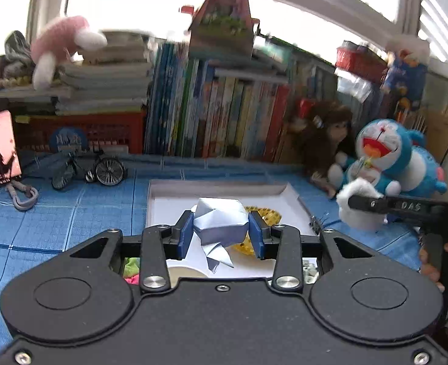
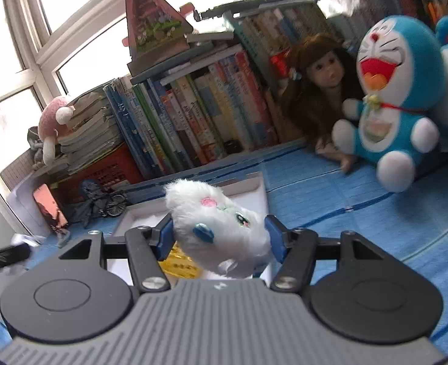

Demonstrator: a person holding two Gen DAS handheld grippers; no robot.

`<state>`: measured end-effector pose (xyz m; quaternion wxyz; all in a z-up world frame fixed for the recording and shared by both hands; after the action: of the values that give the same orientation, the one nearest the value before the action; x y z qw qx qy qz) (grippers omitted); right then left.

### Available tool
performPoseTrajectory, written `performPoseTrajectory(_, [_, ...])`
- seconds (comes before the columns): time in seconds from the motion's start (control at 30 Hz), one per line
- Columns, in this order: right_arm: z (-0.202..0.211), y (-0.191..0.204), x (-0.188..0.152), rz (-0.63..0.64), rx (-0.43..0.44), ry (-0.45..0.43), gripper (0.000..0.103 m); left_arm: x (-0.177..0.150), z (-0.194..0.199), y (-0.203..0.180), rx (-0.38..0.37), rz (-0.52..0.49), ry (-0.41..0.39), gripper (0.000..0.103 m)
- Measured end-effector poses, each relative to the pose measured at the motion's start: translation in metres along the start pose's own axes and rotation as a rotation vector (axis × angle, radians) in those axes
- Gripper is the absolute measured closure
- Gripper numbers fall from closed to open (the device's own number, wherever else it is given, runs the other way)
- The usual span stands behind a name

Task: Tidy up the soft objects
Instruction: 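Carry the white paper and white plush with both tools into the white box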

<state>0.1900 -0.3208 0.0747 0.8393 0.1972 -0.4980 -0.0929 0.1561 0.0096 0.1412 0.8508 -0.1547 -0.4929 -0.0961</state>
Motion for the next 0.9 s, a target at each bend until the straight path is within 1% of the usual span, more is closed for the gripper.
performPoseTrajectory(0.13, [-0.021, 0.012, 0.005, 0.004, -0.019, 0.054, 0.039, 0.018, -0.037, 0.007, 0.011, 0.049, 0.11, 0.066])
performPoseTrajectory(0.23, [-0.036, 0.019, 0.006, 0.02, -0.036, 0.088, 0.039, 0.022, -0.064, 0.014, 0.016, 0.084, 0.185, 0.066])
performPoseTrajectory(0.33, [-0.053, 0.022, 0.005, 0.009, -0.059, 0.117, 0.039, 0.02, -0.092, 0.022, 0.028, 0.143, 0.267, 0.066])
performPoseTrajectory(0.47, [-0.075, 0.02, 0.001, -0.04, -0.086, 0.163, 0.039, 0.013, -0.127, 0.034, 0.081, 0.208, 0.36, 0.066])
performPoseTrajectory(0.63, [-0.093, 0.024, -0.005, -0.017, -0.123, 0.193, 0.038, 0.007, -0.159, 0.043, 0.123, 0.233, 0.411, 0.066])
performPoseTrajectory(0.77, [-0.106, 0.021, -0.006, -0.036, -0.159, 0.211, 0.038, 0.002, -0.18, 0.044, 0.14, 0.257, 0.46, 0.066])
performPoseTrajectory(0.9, [-0.115, 0.016, -0.009, -0.047, -0.193, 0.213, 0.038, -0.001, -0.194, 0.041, 0.155, 0.276, 0.477, 0.066])
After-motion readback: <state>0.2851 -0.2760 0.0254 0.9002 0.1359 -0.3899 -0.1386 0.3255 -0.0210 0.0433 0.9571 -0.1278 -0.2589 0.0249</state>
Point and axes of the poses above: each gripper's, at about its wrist camera, not at the fingertips, and z roughly against the way its jaws point, y to its left, x to its top, the point moved 3 cm from there along -z, roughly the way its jaws point, and after that the axes turned 5 degrees about -y, right-handed, at the moved point
